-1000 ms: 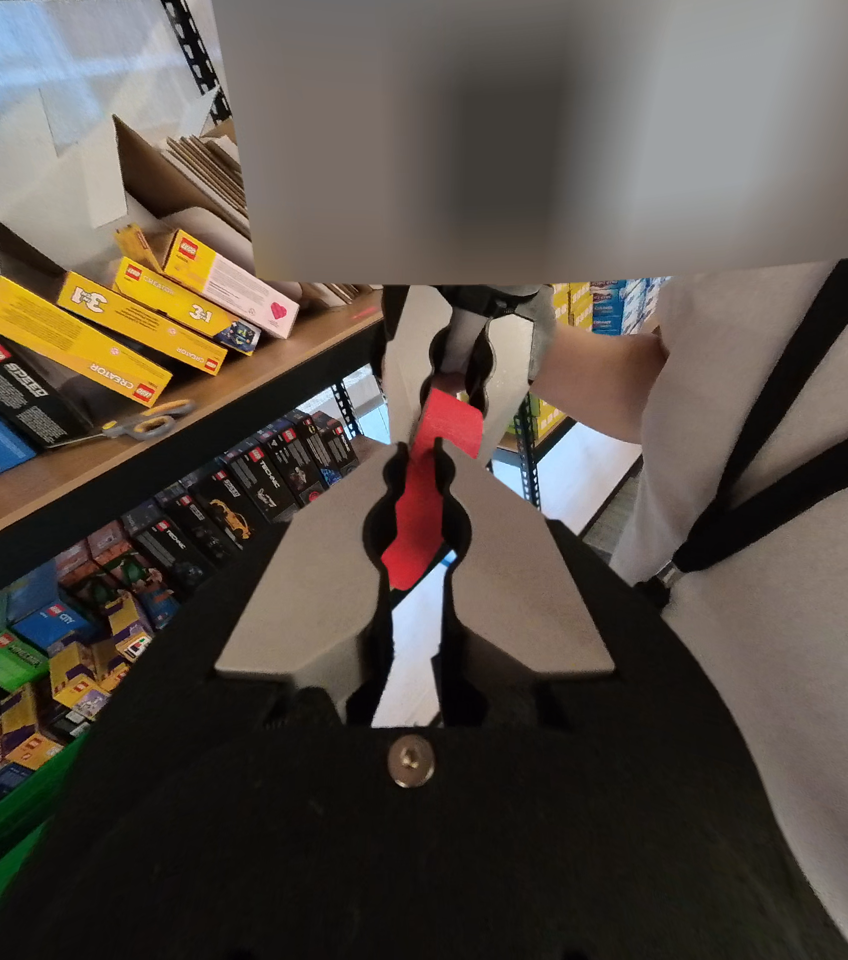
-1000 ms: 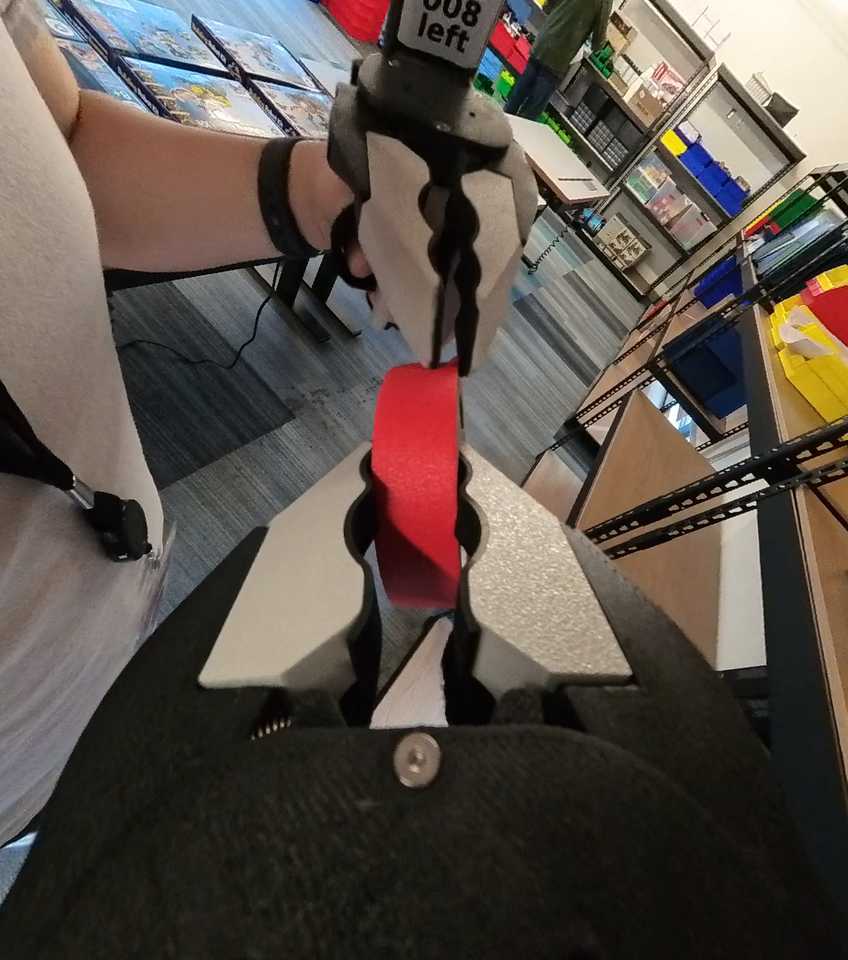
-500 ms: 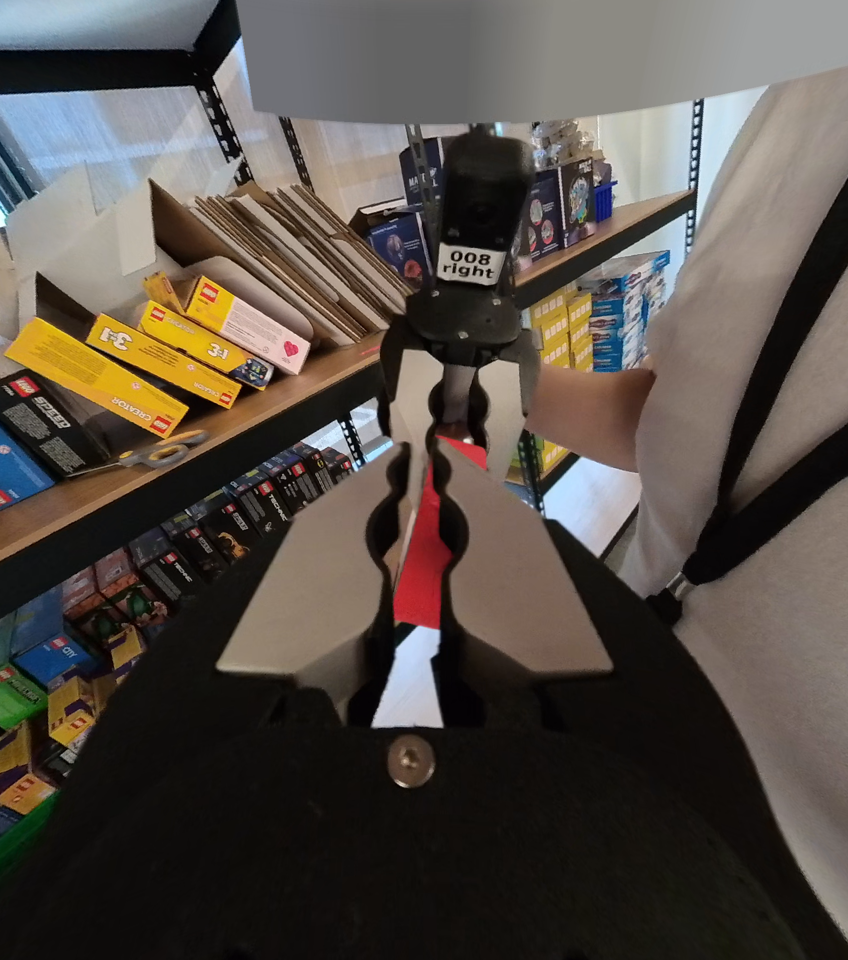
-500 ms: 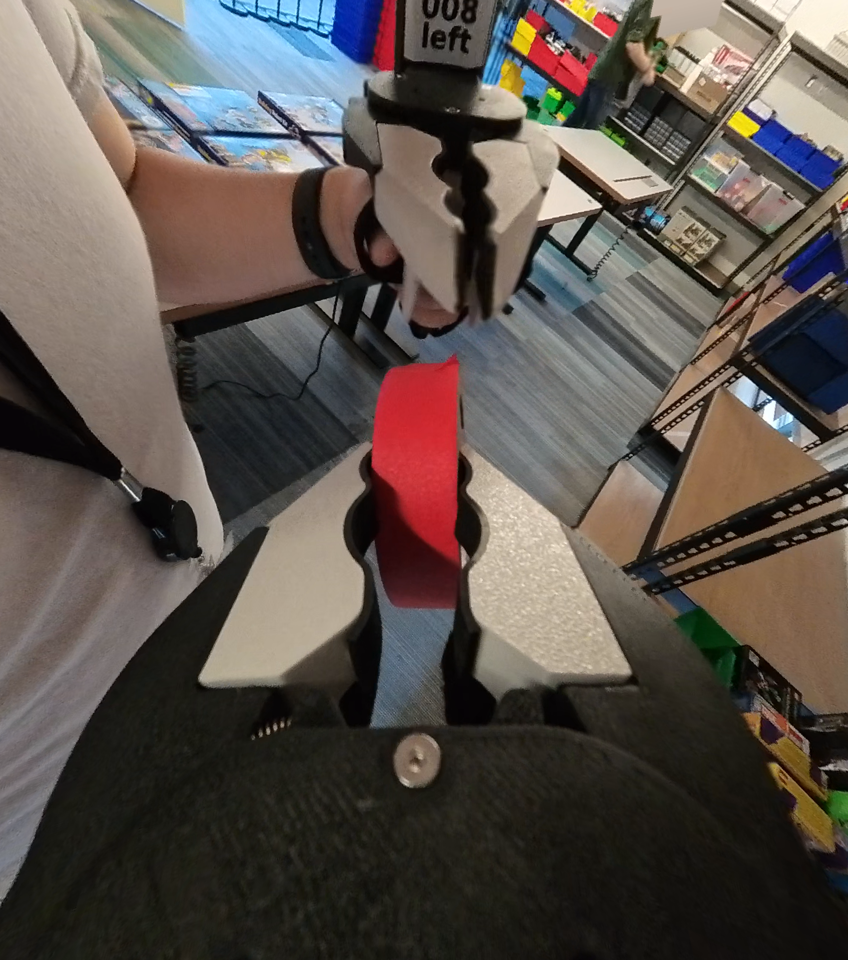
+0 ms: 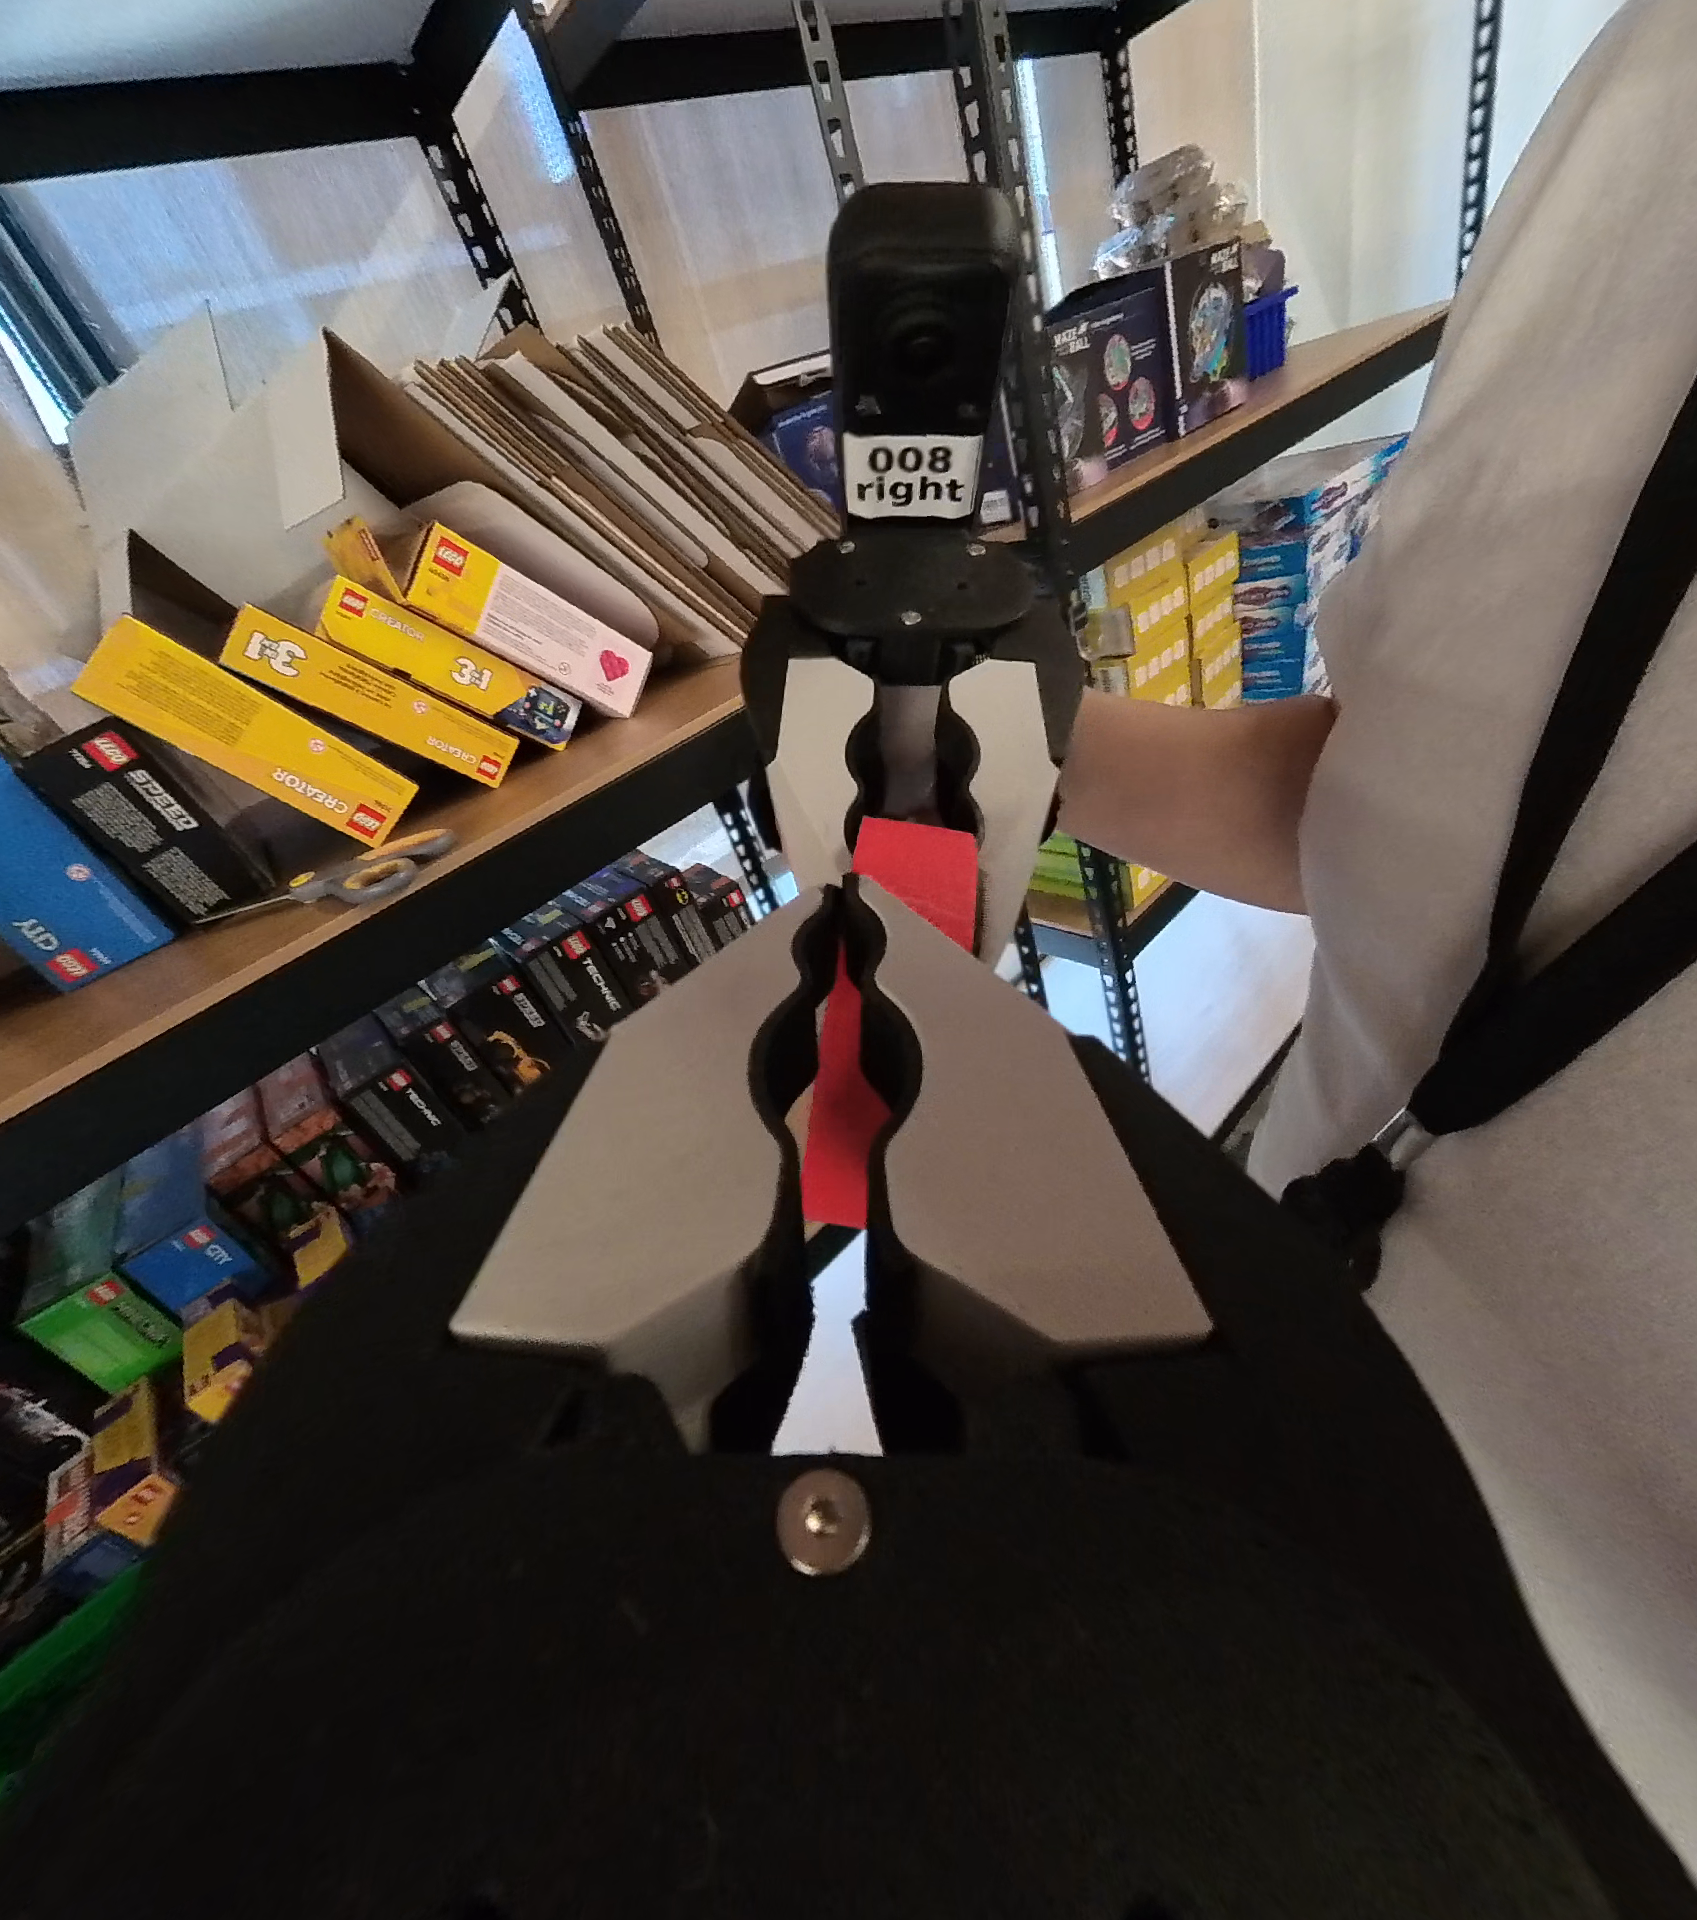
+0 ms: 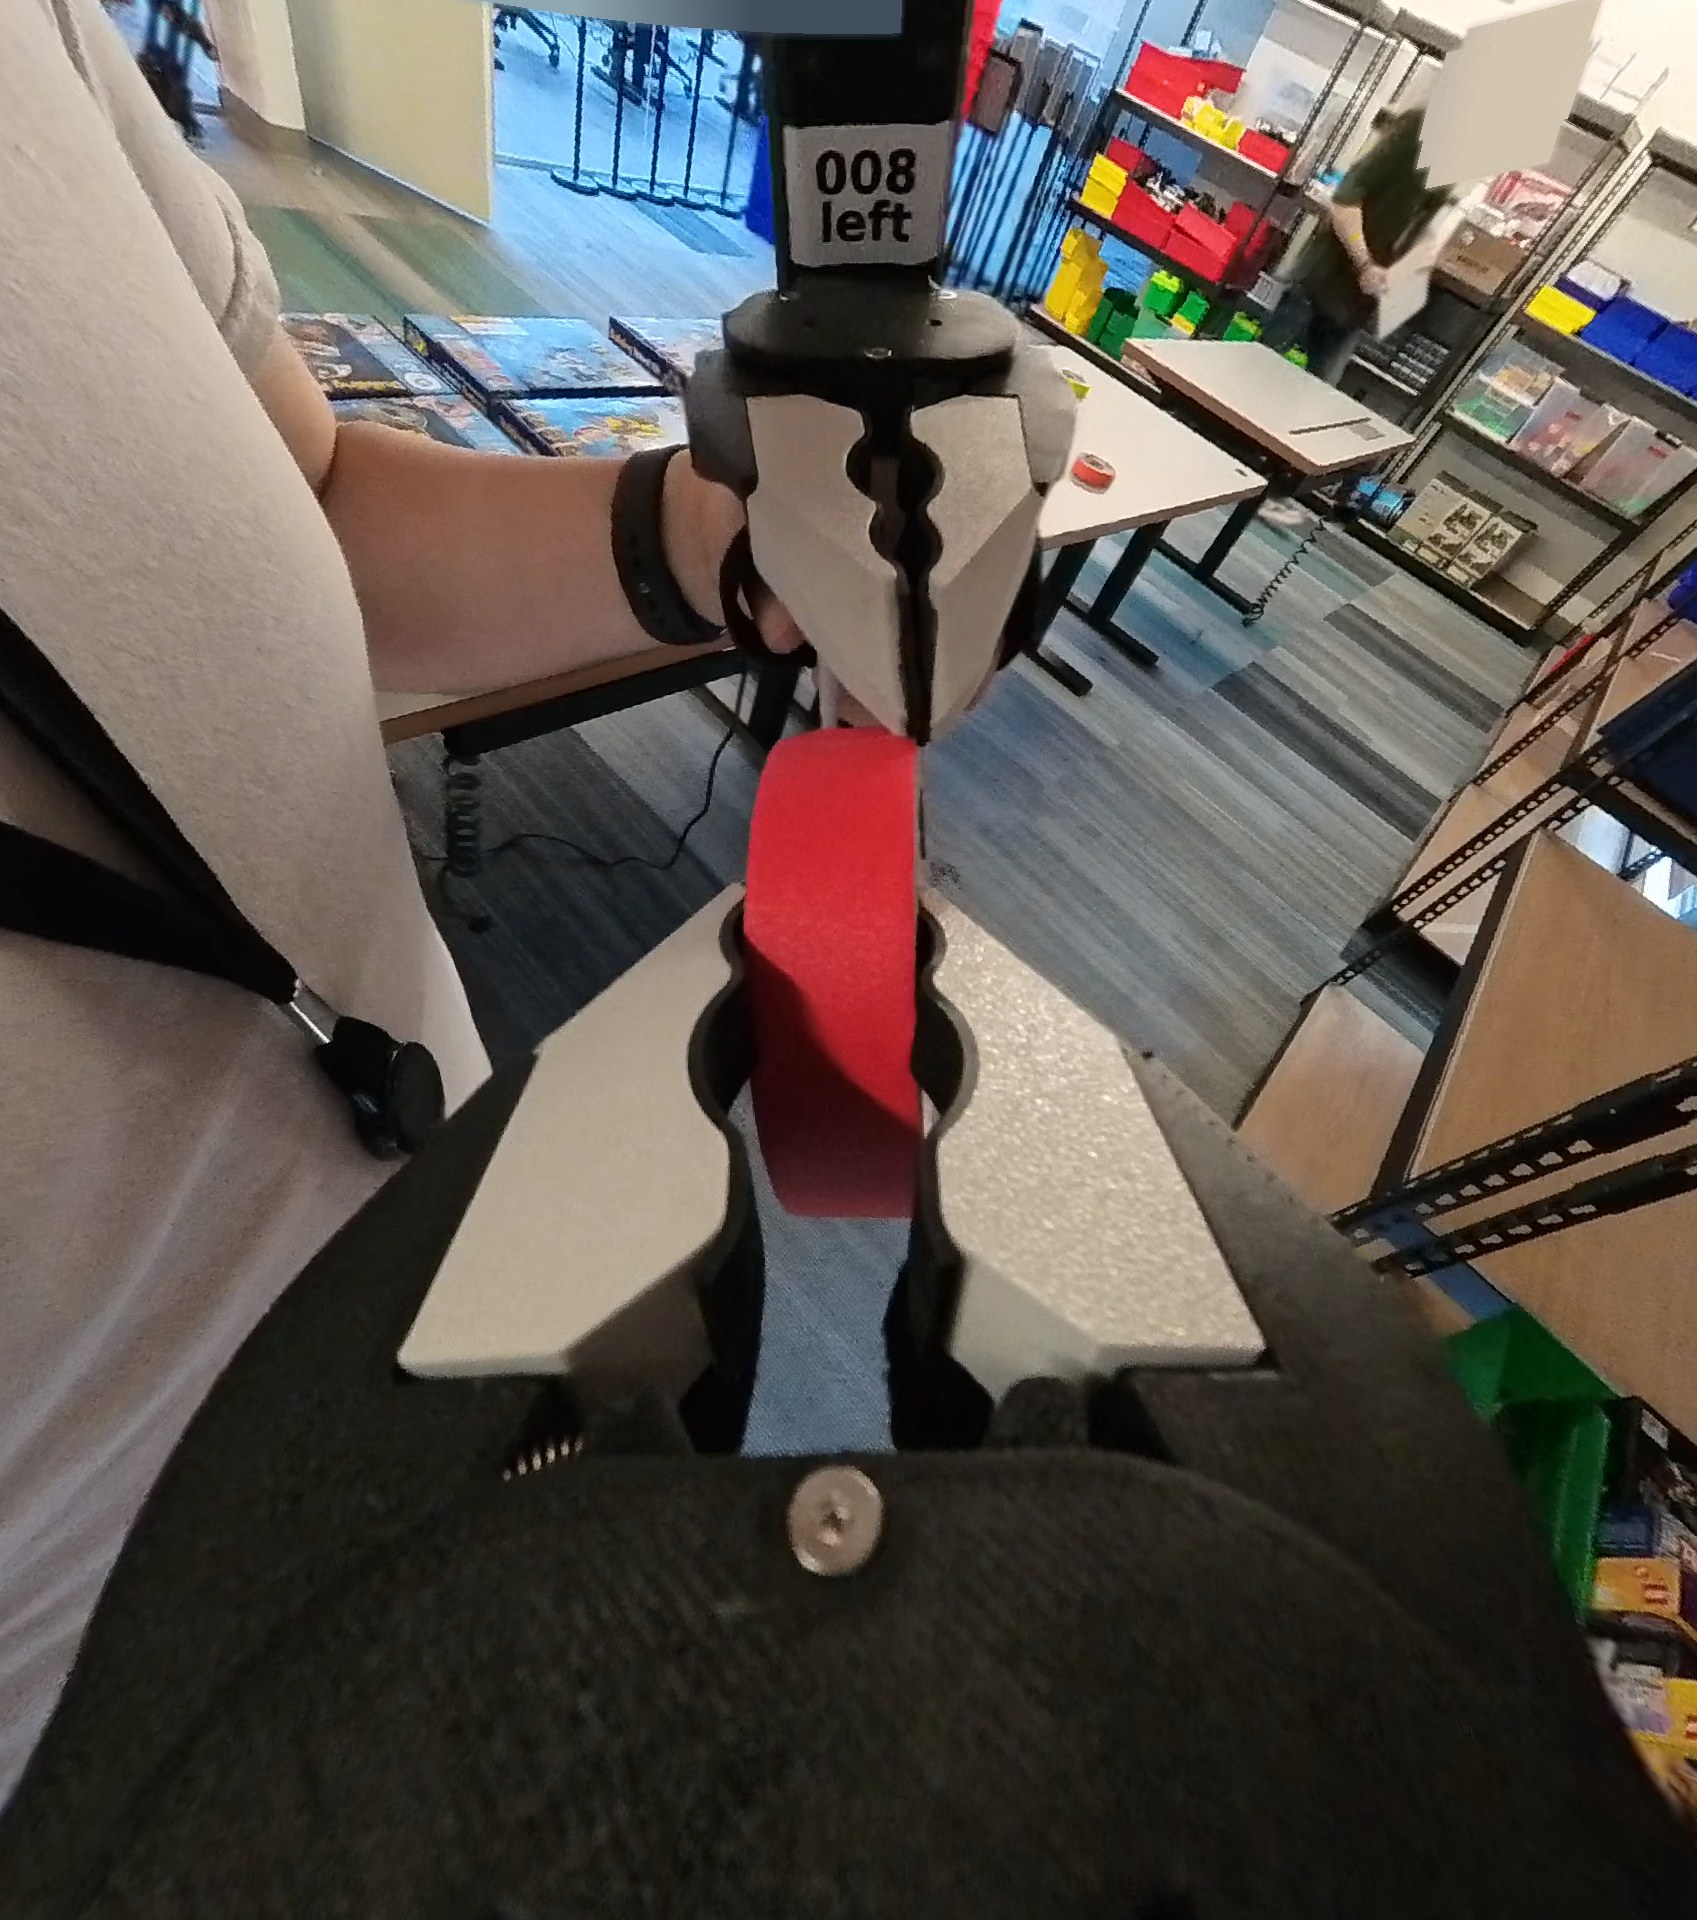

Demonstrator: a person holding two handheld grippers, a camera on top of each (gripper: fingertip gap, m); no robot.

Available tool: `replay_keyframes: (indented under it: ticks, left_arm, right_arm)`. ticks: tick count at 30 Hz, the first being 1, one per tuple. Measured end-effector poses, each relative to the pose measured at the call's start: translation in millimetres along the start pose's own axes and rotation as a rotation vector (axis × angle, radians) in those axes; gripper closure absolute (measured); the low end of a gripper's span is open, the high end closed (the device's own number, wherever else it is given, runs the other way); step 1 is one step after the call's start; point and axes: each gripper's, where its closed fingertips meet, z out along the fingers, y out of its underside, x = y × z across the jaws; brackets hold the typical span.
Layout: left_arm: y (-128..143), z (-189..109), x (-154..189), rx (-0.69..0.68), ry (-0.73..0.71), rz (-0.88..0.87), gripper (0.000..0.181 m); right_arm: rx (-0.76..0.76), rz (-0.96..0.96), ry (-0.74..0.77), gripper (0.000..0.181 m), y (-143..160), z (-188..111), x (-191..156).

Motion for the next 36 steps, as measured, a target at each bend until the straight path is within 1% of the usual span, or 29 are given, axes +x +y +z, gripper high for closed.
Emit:
replay_keyframes:
  ticks: [7,19,23,27,31,33,35,36]
  left_arm:
    - [-2,1,-1,0.022,-0.018,0.015,0.181]
    - [-17,-7,-6,0.121,-0.022,-0.054,0.181]
    - [-18,-9,-6,0.133,-0.027,-0.065,0.181]
    - [-22,-13,-7,0.177,-0.020,-0.103,0.181]
    - [-23,-16,-14,0.211,-0.041,-0.139,0.181]
    - [-21,-18,-20,0.219,-0.057,-0.190,0.181]
    - [-19,-21,-36,0.235,-0.129,-0.265,0.161]
    - [-20,-25,-42,0.251,-0.149,-0.316,0.157]
  right_arm:
    - [0.036,0.064,-0.016,0.157,-3,-2,0]
    - [0.180,0.199,-0.071,0.157,-17,-5,6]
    - [0.173,0.192,-0.068,0.157,-16,-2,6]
    - [0.232,0.236,-0.102,0.157,-22,-3,6]
    - [0.249,0.261,-0.099,0.158,-23,1,11]
    - [0.231,0.254,-0.048,0.158,-20,3,19]
    - [0.166,0.190,0.070,0.157,-11,6,31]
    - [0.125,0.148,0.132,0.158,-6,6,37]
